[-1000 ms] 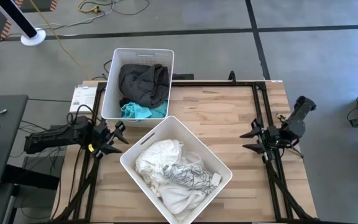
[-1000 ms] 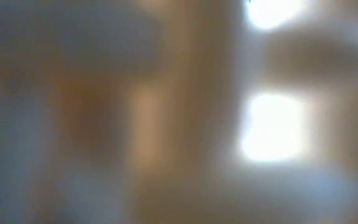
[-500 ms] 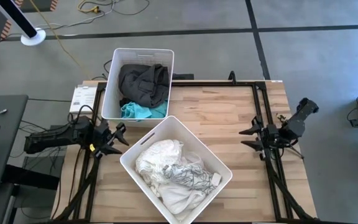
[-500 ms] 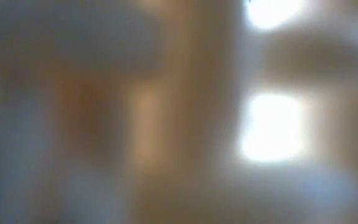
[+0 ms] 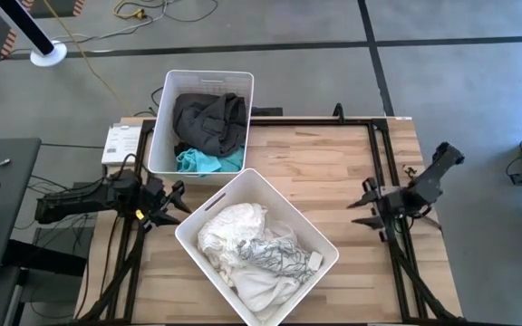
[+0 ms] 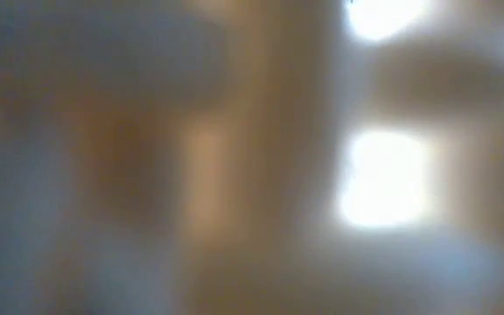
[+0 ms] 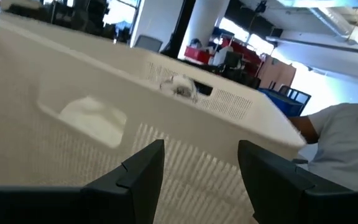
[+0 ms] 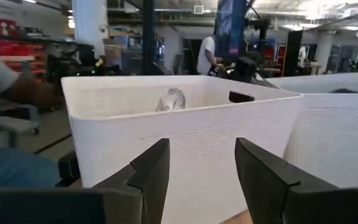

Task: Sort clothes
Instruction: Return to Home Position

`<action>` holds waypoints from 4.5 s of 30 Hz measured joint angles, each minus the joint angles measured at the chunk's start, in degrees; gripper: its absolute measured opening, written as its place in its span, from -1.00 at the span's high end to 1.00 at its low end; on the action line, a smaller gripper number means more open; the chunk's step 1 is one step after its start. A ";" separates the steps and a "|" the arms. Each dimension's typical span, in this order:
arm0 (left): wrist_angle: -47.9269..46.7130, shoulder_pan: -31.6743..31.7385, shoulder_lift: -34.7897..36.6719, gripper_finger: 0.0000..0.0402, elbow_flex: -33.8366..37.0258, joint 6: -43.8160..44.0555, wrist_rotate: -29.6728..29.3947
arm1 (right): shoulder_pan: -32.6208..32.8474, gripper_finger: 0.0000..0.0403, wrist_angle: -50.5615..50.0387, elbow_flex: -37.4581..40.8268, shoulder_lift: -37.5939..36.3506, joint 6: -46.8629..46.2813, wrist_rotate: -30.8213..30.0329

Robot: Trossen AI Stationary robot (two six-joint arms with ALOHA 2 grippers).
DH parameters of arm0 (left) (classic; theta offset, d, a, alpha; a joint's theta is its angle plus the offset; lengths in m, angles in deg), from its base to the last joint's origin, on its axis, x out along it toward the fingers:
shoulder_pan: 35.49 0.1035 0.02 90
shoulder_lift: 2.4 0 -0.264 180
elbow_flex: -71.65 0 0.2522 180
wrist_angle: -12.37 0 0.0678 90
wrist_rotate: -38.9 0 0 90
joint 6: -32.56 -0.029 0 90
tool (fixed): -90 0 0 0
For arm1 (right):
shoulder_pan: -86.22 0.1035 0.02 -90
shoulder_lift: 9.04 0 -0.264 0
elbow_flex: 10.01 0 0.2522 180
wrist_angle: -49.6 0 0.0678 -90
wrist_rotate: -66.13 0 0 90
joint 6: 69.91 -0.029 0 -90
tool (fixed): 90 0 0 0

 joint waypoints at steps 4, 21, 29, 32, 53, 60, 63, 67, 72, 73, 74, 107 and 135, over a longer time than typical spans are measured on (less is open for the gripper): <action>-0.69 0.00 -0.17 0.01 0.02 0.07 0.00 | -0.06 0.04 -0.10 2.54 0.02 1.07 -2.01; -0.74 0.00 -0.22 0.01 0.02 0.04 0.01 | -6.02 0.04 1.02 4.97 0.39 -6.20 -6.04; -0.77 0.00 -0.22 0.01 0.02 0.02 0.02 | -6.00 0.04 0.85 4.99 0.39 -6.20 -6.04; -0.77 0.00 -0.22 0.01 0.02 0.02 0.02 | -6.00 0.04 0.82 5.00 0.39 -6.22 -6.04; -0.80 0.00 -0.22 0.01 0.02 -0.02 0.02 | -6.00 0.04 0.67 5.10 0.39 -6.22 -6.04; -0.82 0.00 -0.22 0.01 0.02 -0.02 0.02 | -6.00 0.04 0.65 5.10 0.39 -6.22 -6.04; -0.82 0.00 -0.22 0.01 0.02 -0.01 0.02 | -6.00 0.04 0.65 5.10 0.39 -6.22 -6.04; -0.82 0.00 -0.22 0.01 0.02 -0.02 0.02 | -6.00 0.04 0.65 5.10 0.39 -6.22 -6.06; -0.82 0.01 -0.22 0.01 0.02 -0.02 0.02 | -6.00 0.04 0.67 5.10 0.39 -6.22 -6.06; -0.82 0.00 -0.22 0.01 0.02 -0.02 0.02 | -6.00 0.04 0.67 5.10 0.39 -6.22 -6.06; -0.82 0.00 -0.22 0.01 0.02 -0.02 0.02 | -6.00 0.04 0.67 5.10 0.39 -6.22 -6.06; -0.82 0.02 -0.22 0.01 0.02 -0.02 0.03 | -6.00 0.04 0.65 5.10 0.39 -6.22 -6.06; -0.82 0.02 -0.22 0.01 0.02 -0.02 0.03 | -5.99 0.04 0.66 5.10 0.39 -6.22 -6.07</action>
